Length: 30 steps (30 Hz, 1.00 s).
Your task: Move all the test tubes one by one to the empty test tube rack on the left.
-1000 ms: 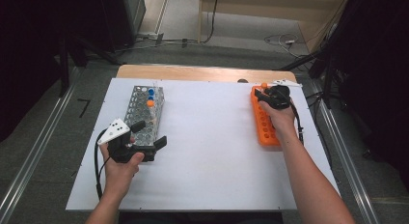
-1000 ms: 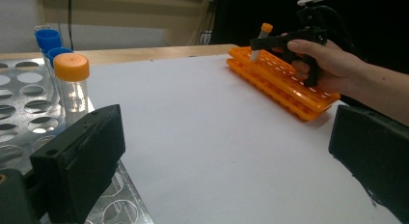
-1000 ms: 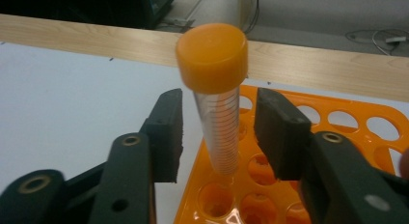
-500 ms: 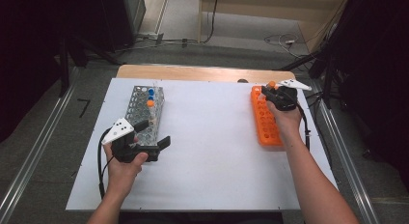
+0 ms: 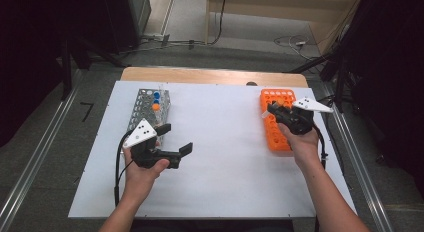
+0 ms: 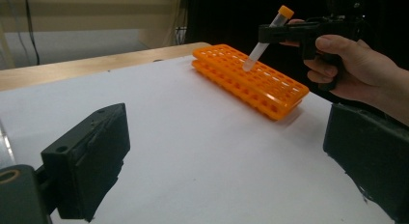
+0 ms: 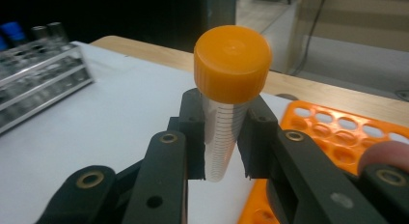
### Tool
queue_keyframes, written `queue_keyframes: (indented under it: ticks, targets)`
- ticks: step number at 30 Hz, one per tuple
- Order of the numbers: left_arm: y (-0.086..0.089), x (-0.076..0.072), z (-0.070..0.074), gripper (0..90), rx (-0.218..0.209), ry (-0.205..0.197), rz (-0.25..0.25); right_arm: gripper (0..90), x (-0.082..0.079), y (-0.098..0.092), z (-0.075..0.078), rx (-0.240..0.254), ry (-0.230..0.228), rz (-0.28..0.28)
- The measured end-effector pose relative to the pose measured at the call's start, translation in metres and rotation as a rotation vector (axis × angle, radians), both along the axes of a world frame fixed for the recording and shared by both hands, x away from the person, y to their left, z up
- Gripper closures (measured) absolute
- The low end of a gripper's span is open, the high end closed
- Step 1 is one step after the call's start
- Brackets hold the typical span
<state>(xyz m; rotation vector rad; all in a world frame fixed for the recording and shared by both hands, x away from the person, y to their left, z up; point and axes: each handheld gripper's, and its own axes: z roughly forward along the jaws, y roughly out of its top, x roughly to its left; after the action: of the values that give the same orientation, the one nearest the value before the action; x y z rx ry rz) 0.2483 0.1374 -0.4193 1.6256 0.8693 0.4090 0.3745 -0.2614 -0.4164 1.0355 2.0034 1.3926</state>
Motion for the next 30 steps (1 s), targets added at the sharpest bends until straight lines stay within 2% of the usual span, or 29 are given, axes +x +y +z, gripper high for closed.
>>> queue_keyframes:
  ticks: [6, 15, 17, 19, 22, 27, 30]
  targets:
    - [-0.016, 0.003, 0.003, 5.0, 0.011, -0.005, -0.039, 71.7, -0.031, 0.014, -0.002, -0.018, -0.007, 0.081]
    - [-0.037, 0.004, 0.004, 8.0, 0.021, -0.015, -0.100, 71.7, -0.068, 0.039, -0.016, -0.040, 0.002, 0.204]
    - [-0.042, 0.003, 0.003, 9.4, 0.023, -0.014, -0.113, 71.7, -0.073, 0.045, -0.018, -0.053, 0.006, 0.226]
    - [-0.046, 0.002, 0.002, 11.0, 0.022, -0.019, -0.123, 71.8, -0.078, 0.051, -0.020, -0.041, 0.018, 0.251]
    - [-0.051, 0.001, 0.002, 14.0, 0.023, -0.024, -0.142, 71.7, -0.086, 0.061, -0.025, -0.060, 0.027, 0.292]
    - [-0.060, -0.002, 0.000, 21.4, 0.055, -0.026, -0.152, 71.7, -0.094, 0.078, -0.029, -0.075, 0.029, 0.346]
    - [-0.064, -0.003, -0.001, 27.3, 0.060, -0.030, -0.172, 71.7, -0.098, 0.087, -0.031, -0.084, 0.033, 0.373]
